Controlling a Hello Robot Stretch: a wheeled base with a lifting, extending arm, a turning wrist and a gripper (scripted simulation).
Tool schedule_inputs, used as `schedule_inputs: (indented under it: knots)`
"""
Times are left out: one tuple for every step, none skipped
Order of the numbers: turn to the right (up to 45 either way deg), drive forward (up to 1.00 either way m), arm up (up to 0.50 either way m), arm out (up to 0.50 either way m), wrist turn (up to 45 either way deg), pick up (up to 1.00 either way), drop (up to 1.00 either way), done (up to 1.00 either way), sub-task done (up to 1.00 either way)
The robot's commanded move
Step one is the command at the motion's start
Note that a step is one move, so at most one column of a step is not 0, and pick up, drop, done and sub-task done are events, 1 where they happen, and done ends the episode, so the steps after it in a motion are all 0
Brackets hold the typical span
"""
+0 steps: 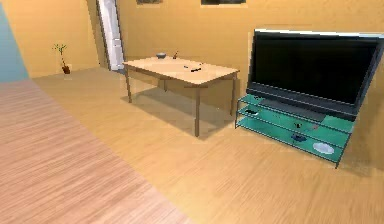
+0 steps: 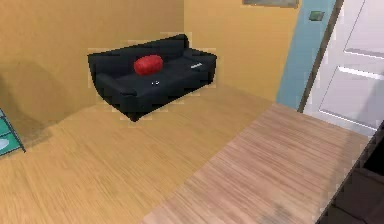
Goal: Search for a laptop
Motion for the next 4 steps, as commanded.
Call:
schedule_inputs:
  knots:
    - [0.0, 0.15, 0.00, 0.00, 0.0, 0.00, 0.00, 0.00, 0.00]
    - [-27.0, 0.00, 0.00, 0.00, 0.0, 0.00, 0.00, 0.00, 0.00]
    - [0.0, 1.00, 0.00, 0.00, 0.0, 0.00, 0.00, 0.00, 0.00]
    - [-6.0, 0.00, 0.00, 0.00, 0.0, 0.00, 0.00, 0.00, 0.00]
